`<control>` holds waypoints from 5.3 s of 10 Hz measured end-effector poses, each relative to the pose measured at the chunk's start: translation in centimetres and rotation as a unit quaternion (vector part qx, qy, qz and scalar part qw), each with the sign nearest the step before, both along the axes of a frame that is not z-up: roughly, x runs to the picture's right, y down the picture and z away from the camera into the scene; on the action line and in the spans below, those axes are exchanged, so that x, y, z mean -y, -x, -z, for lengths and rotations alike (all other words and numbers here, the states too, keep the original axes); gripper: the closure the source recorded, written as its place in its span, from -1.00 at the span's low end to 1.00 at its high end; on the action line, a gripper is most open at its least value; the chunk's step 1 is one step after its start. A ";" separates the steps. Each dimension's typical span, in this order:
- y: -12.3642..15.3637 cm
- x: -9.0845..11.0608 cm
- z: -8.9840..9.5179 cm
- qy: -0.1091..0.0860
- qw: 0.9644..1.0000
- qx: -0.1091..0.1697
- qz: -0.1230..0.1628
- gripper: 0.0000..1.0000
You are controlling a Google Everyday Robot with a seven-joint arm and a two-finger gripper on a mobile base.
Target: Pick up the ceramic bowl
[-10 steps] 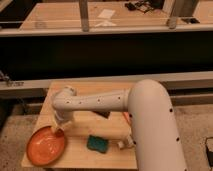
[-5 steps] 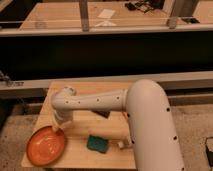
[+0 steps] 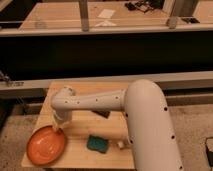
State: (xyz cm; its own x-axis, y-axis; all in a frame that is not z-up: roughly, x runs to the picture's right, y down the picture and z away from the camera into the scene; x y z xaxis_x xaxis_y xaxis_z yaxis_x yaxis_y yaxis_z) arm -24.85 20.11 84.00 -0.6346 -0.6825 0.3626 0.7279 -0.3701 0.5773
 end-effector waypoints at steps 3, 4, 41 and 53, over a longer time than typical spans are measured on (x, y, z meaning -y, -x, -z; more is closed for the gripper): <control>0.1 -0.1 -0.1 -0.001 1.000 0.001 0.004 0.07; 0.1 0.1 0.0 -0.002 1.000 0.004 0.006 0.26; -2.1 5.9 6.4 -0.008 0.999 0.033 0.020 0.95; -2.1 5.9 6.4 -0.008 0.999 0.033 0.020 0.95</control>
